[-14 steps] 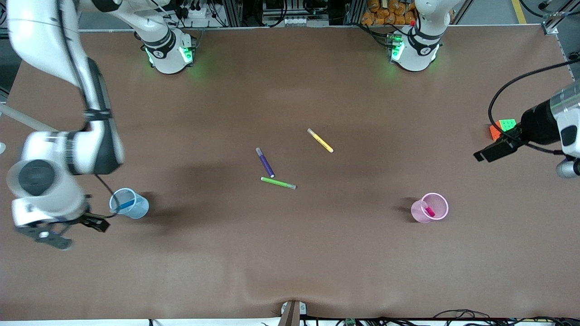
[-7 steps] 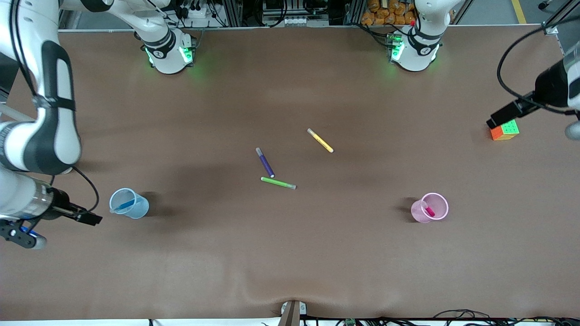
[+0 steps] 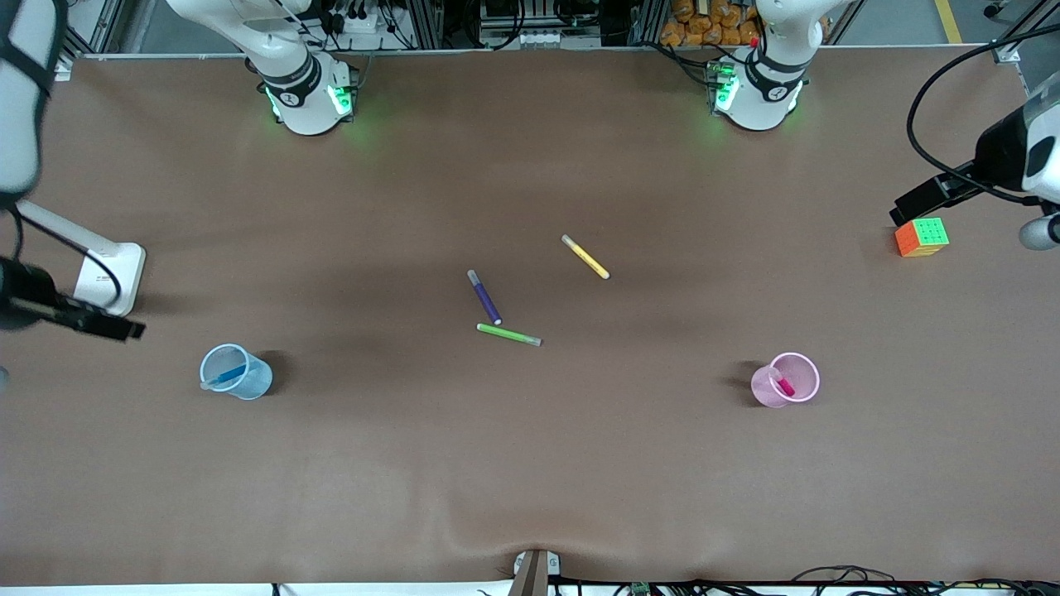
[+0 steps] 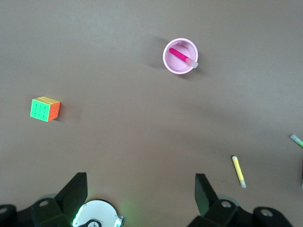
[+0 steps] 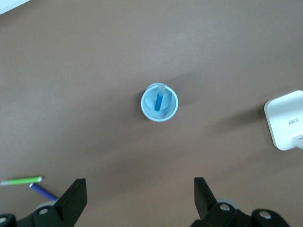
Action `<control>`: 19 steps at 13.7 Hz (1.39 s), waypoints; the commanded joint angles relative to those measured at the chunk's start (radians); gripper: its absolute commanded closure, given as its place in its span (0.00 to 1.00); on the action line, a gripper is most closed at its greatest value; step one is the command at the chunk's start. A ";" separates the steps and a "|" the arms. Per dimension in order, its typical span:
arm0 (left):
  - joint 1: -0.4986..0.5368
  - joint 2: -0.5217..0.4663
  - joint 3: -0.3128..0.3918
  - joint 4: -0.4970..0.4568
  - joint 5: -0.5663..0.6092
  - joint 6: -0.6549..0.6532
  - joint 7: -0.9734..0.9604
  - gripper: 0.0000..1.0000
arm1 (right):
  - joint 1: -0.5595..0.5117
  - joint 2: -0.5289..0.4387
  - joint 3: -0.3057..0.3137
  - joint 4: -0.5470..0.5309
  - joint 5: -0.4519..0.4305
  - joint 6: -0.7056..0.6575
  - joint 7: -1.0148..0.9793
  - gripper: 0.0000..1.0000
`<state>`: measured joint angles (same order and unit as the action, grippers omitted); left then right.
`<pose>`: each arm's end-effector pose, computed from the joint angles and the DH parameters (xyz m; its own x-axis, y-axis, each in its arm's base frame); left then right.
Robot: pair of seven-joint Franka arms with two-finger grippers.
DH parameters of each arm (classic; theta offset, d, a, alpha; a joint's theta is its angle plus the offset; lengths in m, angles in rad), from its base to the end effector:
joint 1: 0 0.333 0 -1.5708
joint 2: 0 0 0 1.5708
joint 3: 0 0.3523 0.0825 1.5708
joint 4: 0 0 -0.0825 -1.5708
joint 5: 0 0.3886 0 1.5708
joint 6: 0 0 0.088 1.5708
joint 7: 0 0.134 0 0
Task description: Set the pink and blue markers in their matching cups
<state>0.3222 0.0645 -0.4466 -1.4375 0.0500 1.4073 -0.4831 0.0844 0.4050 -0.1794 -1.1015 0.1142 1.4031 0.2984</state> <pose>0.5577 -0.0530 0.6499 0.9315 0.3573 -0.0679 0.3537 -0.9334 -0.0605 0.6699 -0.0191 0.5923 0.9277 -0.3581 -0.1059 -0.3613 -0.9323 -0.0130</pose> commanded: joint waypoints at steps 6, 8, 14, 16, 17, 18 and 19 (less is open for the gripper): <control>-0.239 -0.156 0.300 -0.178 -0.018 0.044 0.205 0.00 | 0.020 -0.152 0.012 0.025 -0.059 -0.166 -0.030 0.00; -0.282 -0.208 0.347 -0.246 -0.019 0.074 0.233 0.00 | 0.038 -0.202 0.011 -0.062 -0.117 -0.136 -0.076 0.00; -0.399 -0.273 0.428 -0.314 -0.018 0.104 0.248 0.00 | 0.003 -0.477 0.005 -0.457 -0.105 0.022 -0.157 0.00; -0.399 -0.272 0.431 -0.314 -0.018 0.104 0.248 0.00 | -0.003 -0.495 0.003 -0.475 -0.105 0.016 -0.162 0.00; -0.397 -0.272 0.431 -0.314 -0.019 0.104 0.253 0.00 | -0.005 -0.495 0.001 -0.475 -0.105 0.011 -0.195 0.00; -0.397 -0.270 0.431 -0.311 -0.022 0.102 0.259 0.00 | -0.005 -0.495 0.001 -0.474 -0.105 0.011 -0.243 0.00; -0.397 -0.265 0.431 -0.307 -0.024 0.102 0.259 0.00 | -0.005 -0.489 0.001 -0.465 -0.107 0.013 -0.266 0.00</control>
<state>-0.0662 -0.1842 -0.0253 -1.7301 0.0419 1.4958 -0.2458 0.0873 -0.0652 -0.1866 -1.5374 0.0148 1.3954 0.0868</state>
